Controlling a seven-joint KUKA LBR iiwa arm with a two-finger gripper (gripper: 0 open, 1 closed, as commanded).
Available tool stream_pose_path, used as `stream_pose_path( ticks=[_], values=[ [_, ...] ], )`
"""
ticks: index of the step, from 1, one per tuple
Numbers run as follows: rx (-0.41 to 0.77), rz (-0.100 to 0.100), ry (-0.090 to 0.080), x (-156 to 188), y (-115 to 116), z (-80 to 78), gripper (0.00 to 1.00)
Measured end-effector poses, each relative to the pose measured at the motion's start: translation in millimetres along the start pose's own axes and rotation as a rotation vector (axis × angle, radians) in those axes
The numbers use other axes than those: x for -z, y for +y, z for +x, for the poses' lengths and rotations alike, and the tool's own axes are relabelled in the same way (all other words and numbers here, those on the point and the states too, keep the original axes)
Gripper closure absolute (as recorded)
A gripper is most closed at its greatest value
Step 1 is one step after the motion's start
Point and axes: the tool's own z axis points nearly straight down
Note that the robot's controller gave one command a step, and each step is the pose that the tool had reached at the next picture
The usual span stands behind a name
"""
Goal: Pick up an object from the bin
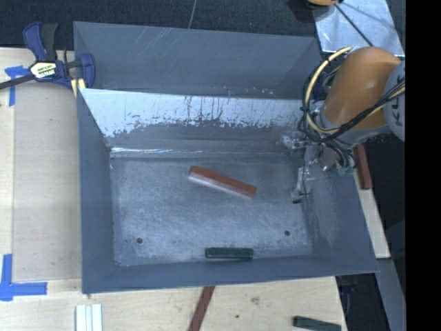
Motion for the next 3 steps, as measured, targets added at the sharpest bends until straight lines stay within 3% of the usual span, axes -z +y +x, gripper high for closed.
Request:
stream_pose_path(
  ticks=[1,2,3],
  values=[
    [0.001,-0.004,0.001,3,59,-23.1,0.00],
    [0.045,-0.002,0.004,-13,91,-16.6,0.00],
    [-0.063,-0.003,0.007,-55,120,-25.0,0.00]
  ],
)
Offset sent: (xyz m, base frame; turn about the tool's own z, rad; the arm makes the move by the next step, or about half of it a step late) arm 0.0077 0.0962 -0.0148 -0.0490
